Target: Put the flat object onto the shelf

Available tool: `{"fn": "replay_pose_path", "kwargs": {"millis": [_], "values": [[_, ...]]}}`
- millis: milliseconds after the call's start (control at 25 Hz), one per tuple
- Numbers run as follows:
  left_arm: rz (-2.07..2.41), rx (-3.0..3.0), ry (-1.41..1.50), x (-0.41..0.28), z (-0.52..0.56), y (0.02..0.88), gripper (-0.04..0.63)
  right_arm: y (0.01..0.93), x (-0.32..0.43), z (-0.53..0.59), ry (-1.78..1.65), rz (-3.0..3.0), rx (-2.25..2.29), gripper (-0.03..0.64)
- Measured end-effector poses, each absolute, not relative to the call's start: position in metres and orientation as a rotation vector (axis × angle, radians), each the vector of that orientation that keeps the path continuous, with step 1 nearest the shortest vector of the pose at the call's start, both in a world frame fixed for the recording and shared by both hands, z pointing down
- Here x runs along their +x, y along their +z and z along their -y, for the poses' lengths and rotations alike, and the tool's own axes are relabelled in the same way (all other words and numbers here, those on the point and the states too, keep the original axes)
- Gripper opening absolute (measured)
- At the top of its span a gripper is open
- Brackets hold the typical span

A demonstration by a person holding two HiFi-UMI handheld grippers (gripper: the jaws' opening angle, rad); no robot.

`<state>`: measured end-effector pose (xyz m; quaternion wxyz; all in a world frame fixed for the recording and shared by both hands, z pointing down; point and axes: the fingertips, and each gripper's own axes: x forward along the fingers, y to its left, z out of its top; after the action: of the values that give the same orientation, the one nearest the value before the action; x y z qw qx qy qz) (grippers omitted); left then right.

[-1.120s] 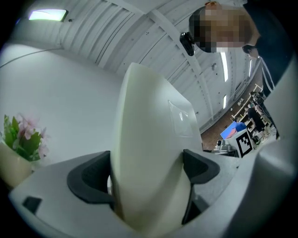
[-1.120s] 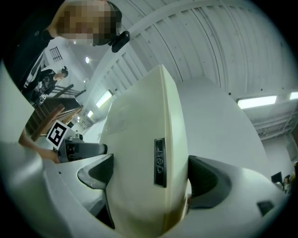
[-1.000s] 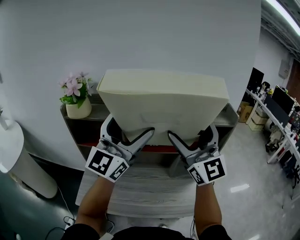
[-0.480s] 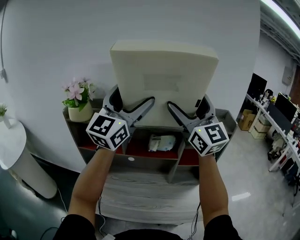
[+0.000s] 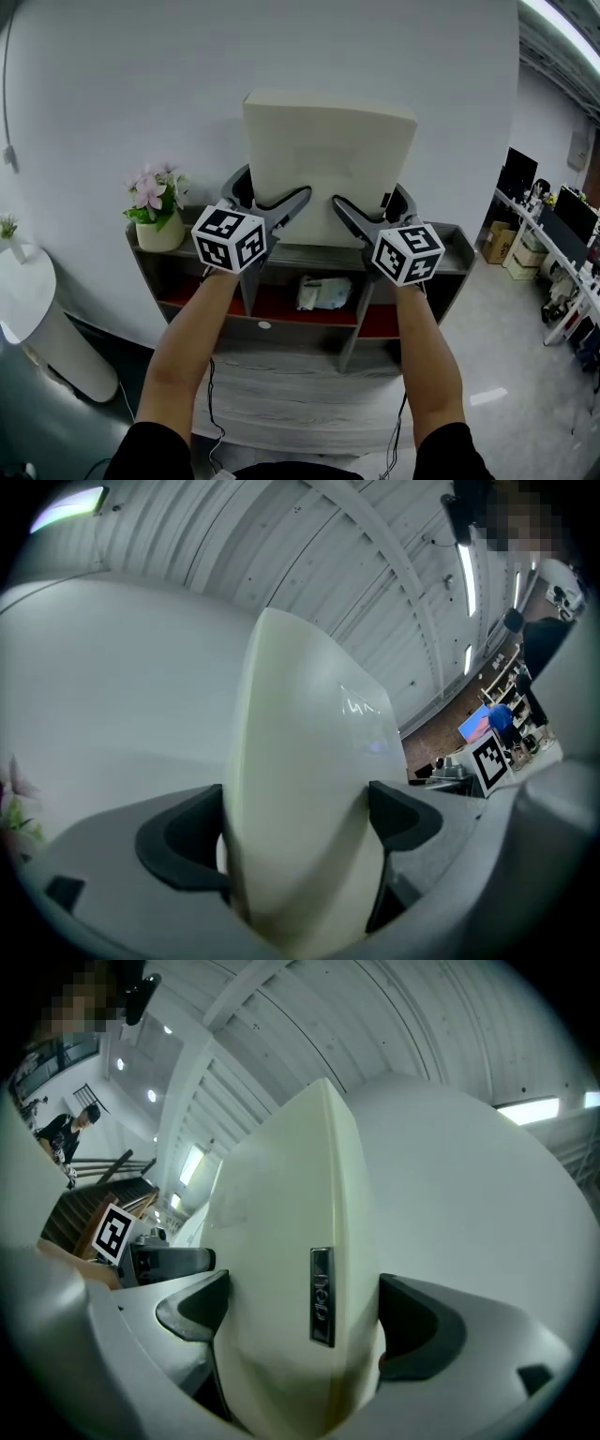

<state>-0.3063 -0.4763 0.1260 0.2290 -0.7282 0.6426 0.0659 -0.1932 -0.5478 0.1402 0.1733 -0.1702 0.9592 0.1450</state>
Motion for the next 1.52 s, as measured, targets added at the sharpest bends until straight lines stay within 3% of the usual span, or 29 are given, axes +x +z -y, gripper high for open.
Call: {"fn": "replay_pose_path", "kwargs": {"millis": [640,1520], "values": [[-1.886,-2.123,0.157,-0.34,0.519,0.149,0.486,0.159,-0.224,0.586,0.294,-2.836,-0.505,0.482],[-1.857,-2.018,0.133,-0.338,0.503,0.142,0.508,0.154,-0.201,0.584,0.348,-2.754,-0.607,0.482]]}}
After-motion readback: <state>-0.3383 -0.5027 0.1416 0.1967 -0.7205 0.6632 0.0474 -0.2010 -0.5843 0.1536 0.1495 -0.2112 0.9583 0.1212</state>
